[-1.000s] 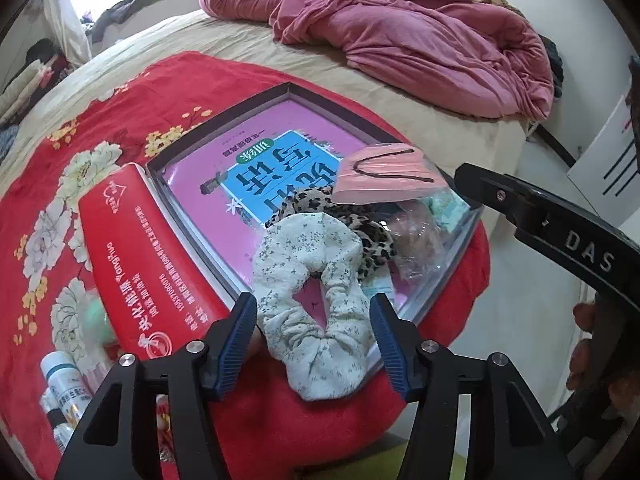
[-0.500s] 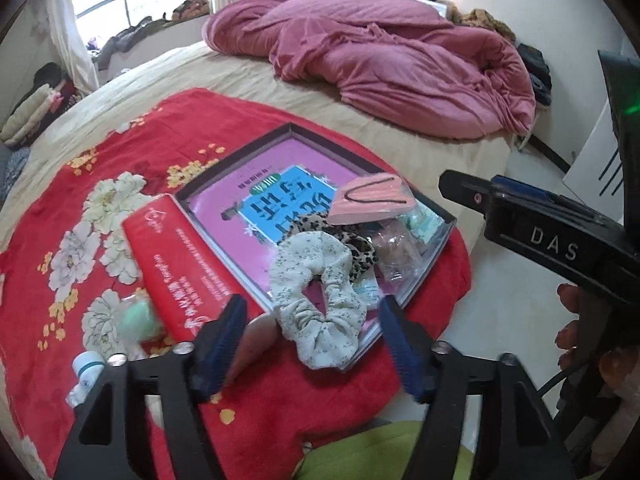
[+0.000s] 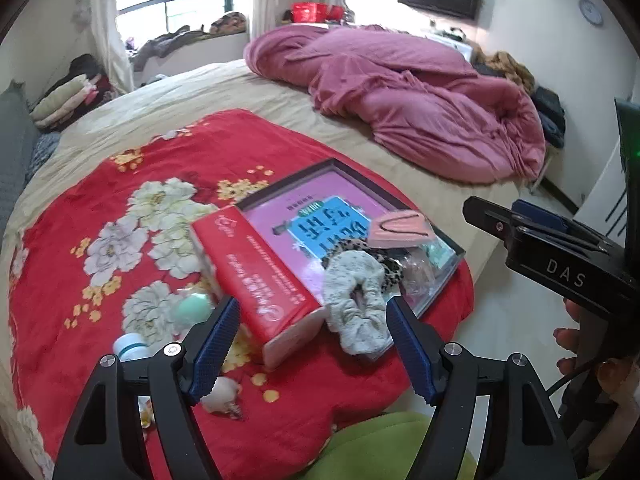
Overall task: Organize soft objects
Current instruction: 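Move both open tools back over the pile of items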
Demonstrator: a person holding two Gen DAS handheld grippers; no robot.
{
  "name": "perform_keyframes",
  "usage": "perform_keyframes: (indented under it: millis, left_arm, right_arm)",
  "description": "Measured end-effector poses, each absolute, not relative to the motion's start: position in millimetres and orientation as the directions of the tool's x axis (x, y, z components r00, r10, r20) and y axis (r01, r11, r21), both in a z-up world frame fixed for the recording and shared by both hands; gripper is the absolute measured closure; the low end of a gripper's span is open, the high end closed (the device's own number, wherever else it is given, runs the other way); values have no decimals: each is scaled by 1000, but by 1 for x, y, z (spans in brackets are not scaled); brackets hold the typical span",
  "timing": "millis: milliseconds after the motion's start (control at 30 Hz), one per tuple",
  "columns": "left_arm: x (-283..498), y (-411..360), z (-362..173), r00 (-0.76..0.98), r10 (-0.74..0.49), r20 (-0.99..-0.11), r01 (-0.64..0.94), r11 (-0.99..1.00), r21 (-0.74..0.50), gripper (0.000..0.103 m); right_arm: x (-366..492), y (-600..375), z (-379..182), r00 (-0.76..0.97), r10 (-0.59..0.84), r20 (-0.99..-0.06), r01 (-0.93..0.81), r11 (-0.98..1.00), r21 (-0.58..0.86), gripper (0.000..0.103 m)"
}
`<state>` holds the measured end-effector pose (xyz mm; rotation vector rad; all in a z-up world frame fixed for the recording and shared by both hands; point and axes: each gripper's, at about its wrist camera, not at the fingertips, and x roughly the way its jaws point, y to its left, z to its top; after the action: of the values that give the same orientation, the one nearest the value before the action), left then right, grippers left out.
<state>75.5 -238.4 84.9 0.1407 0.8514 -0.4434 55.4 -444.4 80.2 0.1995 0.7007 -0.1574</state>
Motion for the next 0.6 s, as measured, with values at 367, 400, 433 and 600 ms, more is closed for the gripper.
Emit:
perform_keyframes:
  millis: [367, 400, 433, 600]
  left_arm:
    - [65, -153, 108, 639, -258, -725, 301, 951, -73, 26]
    - [63, -143, 112, 646, -246, -723, 282, 957, -73, 26]
    - [62, -131, 116, 654, -237, -719, 266, 961, -76, 26]
    - [57, -80, 137, 697, -195, -690, 188, 978, -87, 26]
  right_arm:
    - [51, -391, 113, 786, -45, -617, 126, 988, 89, 26]
    - [51, -385, 116, 788, -37, -614, 118, 989, 91, 26]
    - [51, -378, 120, 792, -30, -609, 107, 990, 90, 26]
    - [48, -349, 135, 811, 19, -584, 50, 994, 101, 25]
